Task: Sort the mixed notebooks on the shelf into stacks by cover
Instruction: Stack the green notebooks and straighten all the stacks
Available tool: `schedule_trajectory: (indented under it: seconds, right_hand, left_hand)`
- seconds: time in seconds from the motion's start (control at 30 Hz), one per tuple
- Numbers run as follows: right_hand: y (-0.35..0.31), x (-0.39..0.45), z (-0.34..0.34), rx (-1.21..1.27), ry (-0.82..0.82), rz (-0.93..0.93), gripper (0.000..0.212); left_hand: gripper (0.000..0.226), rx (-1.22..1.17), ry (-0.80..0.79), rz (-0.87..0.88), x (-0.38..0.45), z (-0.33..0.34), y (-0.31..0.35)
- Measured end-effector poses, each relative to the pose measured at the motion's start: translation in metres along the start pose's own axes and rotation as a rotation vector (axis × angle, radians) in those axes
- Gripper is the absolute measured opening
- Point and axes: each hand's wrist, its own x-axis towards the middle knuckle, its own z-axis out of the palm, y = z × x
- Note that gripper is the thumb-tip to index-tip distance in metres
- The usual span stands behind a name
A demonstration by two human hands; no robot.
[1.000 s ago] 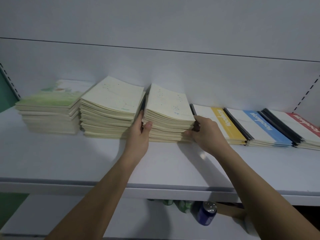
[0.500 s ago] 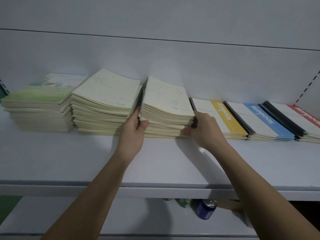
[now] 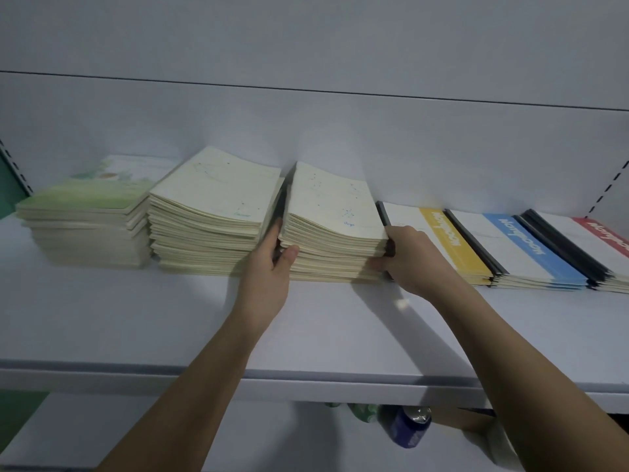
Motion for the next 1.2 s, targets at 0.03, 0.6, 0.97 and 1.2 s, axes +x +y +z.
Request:
schedule_trajectory:
  seconds: [0.03,0.6,0.97,1.2]
  right_hand:
    - [0.0,0.0,0.0,0.001,-0.002,0.003,0.034]
    - [-0.019,-0.042,0.064,0.434,0.274,0.153,0.041]
    - [-0.007,-0.042,0.06,0.127,0.356,0.031,0.017]
    - [-0.001,-0.063,0.06,0.145,0.372,0.132,0.025]
  left_hand:
    - [0.05,0.016,0.016,0.002,0.0,0.0,0.002]
    - [0.041,0.125,-0.033,-0.08,-0.004,0.012,0.008]
    - [0.091,0.364,-0.054,-0.06,-0.005,0.011,0.001]
    - [0.085,0.351,-0.027,-0.023,-0.028,-0.003,0.014]
